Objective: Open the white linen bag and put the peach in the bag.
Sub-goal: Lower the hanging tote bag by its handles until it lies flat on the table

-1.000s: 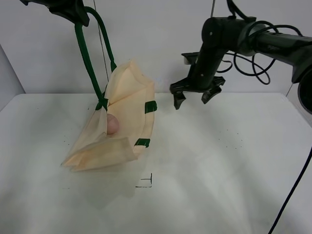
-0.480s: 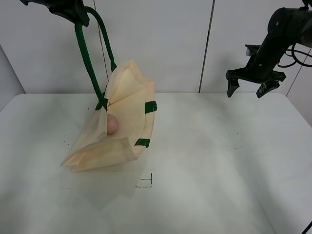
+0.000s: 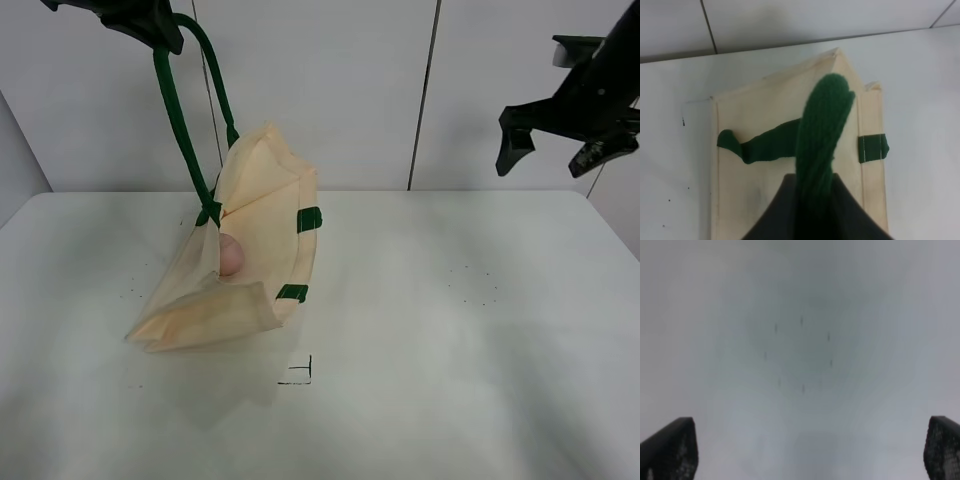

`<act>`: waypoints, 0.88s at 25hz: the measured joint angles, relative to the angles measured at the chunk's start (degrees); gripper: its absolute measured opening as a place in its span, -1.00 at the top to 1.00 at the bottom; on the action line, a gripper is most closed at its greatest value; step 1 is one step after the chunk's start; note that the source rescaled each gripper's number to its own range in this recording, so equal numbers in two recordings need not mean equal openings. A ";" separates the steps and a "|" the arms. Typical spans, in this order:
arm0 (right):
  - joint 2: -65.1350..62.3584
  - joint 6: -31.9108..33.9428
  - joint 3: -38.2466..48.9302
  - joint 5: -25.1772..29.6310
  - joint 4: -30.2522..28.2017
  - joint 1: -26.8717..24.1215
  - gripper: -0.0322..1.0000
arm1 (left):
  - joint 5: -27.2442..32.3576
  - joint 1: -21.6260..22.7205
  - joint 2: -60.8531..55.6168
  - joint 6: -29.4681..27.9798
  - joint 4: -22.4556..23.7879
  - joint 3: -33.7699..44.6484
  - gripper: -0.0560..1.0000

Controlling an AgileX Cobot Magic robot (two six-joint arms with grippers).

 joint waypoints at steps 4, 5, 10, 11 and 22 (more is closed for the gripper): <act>-13.93 0.00 17.31 0.06 -0.20 0.00 -1.00 | 0.00 0.00 0.00 0.00 0.00 0.00 0.89; -17.96 0.00 21.22 0.06 -0.26 0.00 -1.00 | 0.00 0.00 0.00 0.00 0.00 0.00 0.89; -37.95 0.00 42.05 -0.08 -0.62 0.00 -1.00 | 0.00 0.00 0.00 0.00 0.00 0.00 0.89; -41.63 0.00 45.79 -0.59 -0.75 0.00 -1.00 | 0.00 0.00 0.00 0.00 0.00 0.00 0.89; -86.88 -0.41 62.86 -10.30 -1.69 0.00 -1.00 | 0.00 0.00 0.00 0.15 0.00 0.00 0.89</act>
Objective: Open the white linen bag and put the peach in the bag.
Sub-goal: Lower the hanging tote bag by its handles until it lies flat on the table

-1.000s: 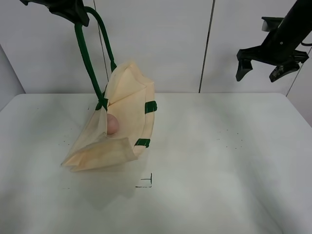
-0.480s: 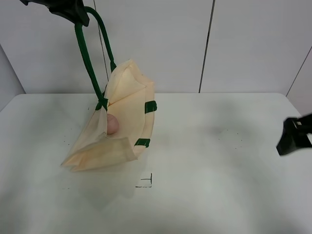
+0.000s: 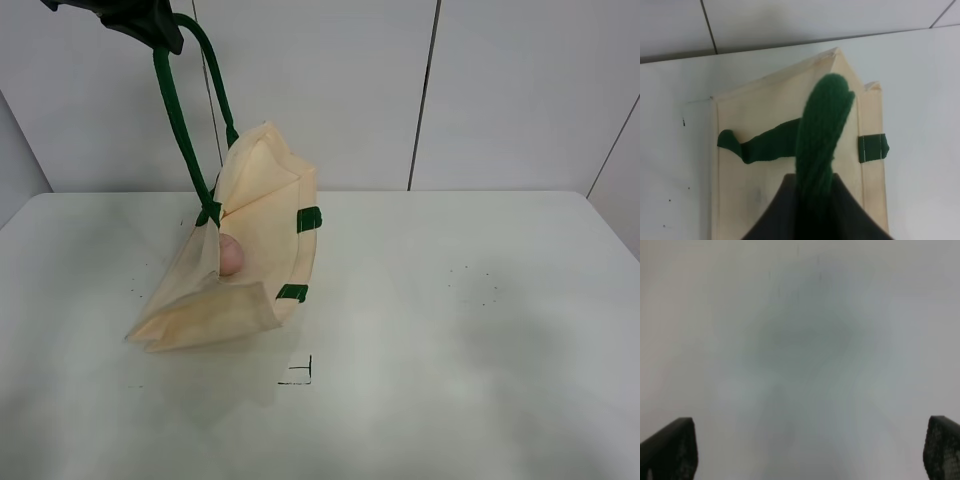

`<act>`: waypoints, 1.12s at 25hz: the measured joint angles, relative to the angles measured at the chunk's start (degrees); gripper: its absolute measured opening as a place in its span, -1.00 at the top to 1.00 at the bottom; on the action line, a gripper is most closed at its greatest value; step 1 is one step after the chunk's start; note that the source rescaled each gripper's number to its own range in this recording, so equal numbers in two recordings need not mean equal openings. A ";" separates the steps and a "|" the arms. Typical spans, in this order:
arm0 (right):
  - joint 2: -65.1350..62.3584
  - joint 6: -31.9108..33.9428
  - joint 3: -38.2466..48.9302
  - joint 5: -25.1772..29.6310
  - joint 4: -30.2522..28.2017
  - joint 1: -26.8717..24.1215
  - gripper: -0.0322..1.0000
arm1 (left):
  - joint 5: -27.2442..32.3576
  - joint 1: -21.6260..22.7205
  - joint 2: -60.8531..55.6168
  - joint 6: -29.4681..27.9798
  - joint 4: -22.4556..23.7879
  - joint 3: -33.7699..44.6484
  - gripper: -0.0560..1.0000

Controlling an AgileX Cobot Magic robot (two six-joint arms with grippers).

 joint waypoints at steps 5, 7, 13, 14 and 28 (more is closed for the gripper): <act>-10.21 1.29 0.19 -0.04 -0.68 0.00 -1.00 | 0.00 0.00 0.00 0.05 0.00 0.00 0.89; -12.00 2.44 0.19 -0.06 -1.61 0.00 -1.00 | 0.00 0.00 0.00 0.05 0.00 0.00 0.89; -12.65 3.20 0.24 -0.06 -1.81 0.00 -1.00 | 0.00 0.00 0.00 0.05 0.00 0.00 0.89; -12.65 3.20 0.24 -0.06 -1.81 0.00 -1.00 | 0.00 0.00 0.00 0.05 0.00 0.00 0.89; -12.65 3.20 0.40 -0.11 -1.93 0.00 -1.00 | -0.05 0.00 5.94 0.05 -0.67 0.00 0.89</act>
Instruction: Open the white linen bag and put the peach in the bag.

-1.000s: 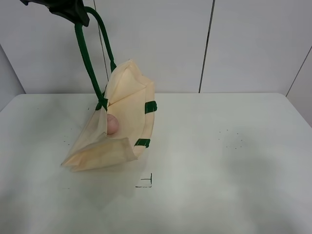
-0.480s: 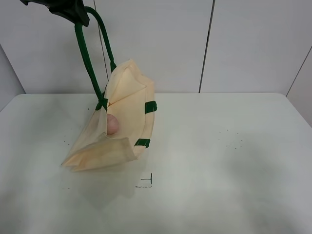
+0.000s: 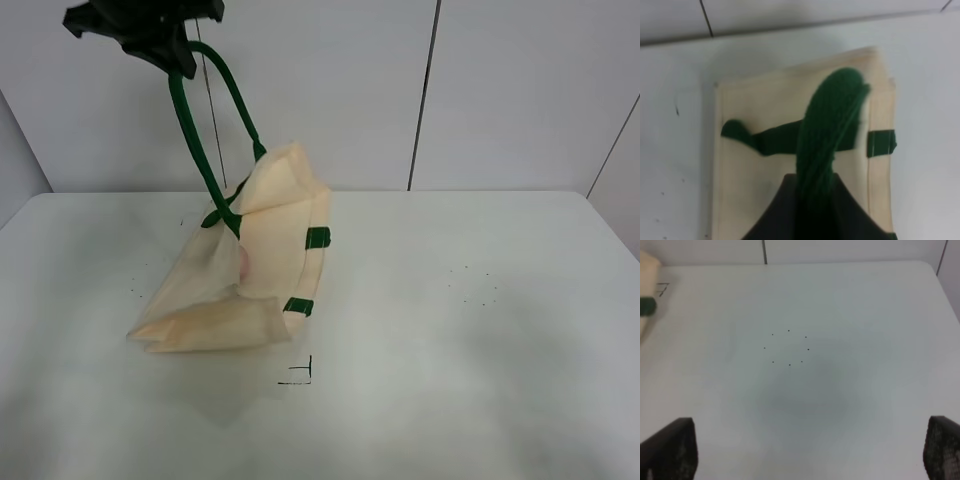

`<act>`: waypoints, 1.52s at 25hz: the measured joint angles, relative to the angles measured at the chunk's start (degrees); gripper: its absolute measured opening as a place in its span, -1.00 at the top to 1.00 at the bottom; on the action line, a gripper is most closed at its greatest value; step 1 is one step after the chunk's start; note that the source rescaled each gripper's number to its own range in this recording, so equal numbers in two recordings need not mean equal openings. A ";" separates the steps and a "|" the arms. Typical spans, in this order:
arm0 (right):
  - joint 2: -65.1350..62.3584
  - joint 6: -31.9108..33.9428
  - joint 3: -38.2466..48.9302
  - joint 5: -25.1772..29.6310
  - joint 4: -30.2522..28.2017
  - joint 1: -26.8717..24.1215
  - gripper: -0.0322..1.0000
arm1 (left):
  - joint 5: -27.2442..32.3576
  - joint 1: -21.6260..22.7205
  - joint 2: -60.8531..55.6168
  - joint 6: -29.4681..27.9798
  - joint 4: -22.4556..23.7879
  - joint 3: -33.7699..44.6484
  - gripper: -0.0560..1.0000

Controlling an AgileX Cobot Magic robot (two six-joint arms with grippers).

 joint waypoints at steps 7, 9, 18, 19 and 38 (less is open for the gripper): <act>0.00 0.00 0.00 0.00 0.00 0.00 -1.00 | -0.15 0.00 11.91 1.45 -4.57 0.00 0.89; 0.00 0.00 0.00 0.00 0.00 0.00 -1.00 | -0.20 0.00 14.58 2.52 -4.80 0.00 0.89; 0.00 0.00 0.00 0.00 0.00 0.00 -1.00 | -1.80 0.00 17.98 6.73 -4.83 6.21 0.21; 0.00 0.00 0.00 0.00 0.00 0.00 -1.00 | -2.10 0.00 18.05 6.80 -4.83 6.76 -0.10; 0.00 0.00 0.00 0.00 0.00 0.00 -1.00 | -0.82 13.83 18.05 4.64 3.41 7.42 -1.00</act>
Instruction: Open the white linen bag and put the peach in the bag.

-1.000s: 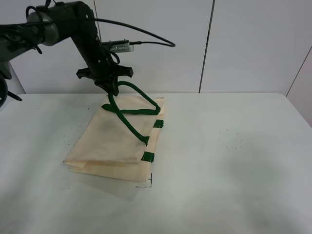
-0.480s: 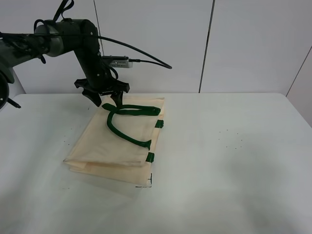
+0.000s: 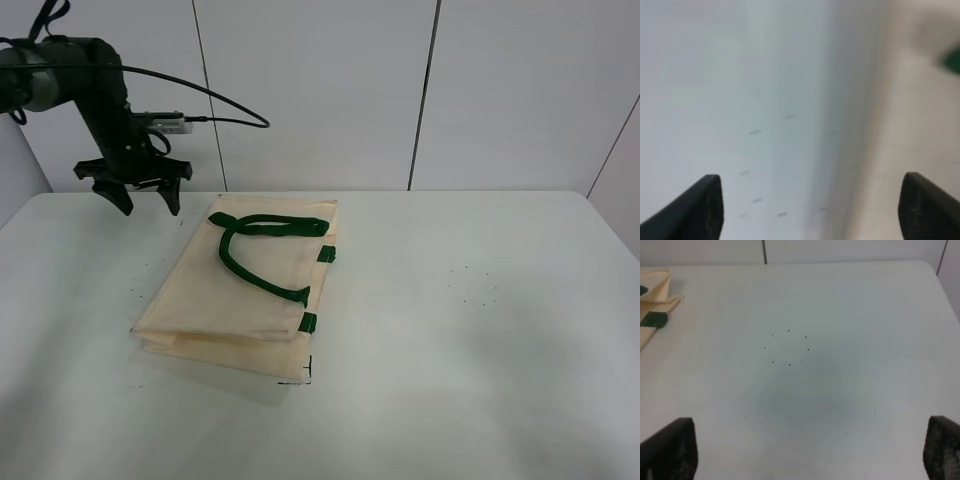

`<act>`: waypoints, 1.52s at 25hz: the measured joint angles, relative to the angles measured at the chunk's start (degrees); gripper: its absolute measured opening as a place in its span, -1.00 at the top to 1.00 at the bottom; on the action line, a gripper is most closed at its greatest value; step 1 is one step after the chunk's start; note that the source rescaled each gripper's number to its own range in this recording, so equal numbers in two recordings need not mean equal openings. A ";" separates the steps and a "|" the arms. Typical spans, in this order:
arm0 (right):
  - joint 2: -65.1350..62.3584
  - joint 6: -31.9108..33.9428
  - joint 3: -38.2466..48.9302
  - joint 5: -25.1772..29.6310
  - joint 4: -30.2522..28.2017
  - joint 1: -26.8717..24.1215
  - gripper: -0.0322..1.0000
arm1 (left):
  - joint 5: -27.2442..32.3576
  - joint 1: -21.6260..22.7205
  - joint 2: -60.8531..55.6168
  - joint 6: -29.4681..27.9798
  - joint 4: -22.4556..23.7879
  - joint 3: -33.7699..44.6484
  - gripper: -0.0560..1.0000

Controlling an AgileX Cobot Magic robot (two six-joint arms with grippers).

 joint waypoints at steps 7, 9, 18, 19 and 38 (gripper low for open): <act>0.00 0.00 0.00 0.00 0.00 0.00 -1.00 | 0.44 2.58 -5.58 -0.06 -1.22 3.85 -1.00; 0.00 0.00 0.00 0.00 0.00 0.00 -1.00 | 0.44 2.53 -9.92 -0.06 -1.34 6.93 -1.00; 0.00 0.00 0.00 0.00 0.00 0.00 -1.00 | 0.64 2.46 -34.12 -0.06 -1.18 30.27 -1.00; 0.00 0.00 0.00 0.00 0.00 0.00 -1.00 | 0.64 2.46 -34.12 -0.06 -1.18 30.27 -1.00; 0.00 0.00 0.00 0.00 0.00 0.00 -1.00 | -4.95 2.46 -93.25 1.58 0.43 84.89 -1.00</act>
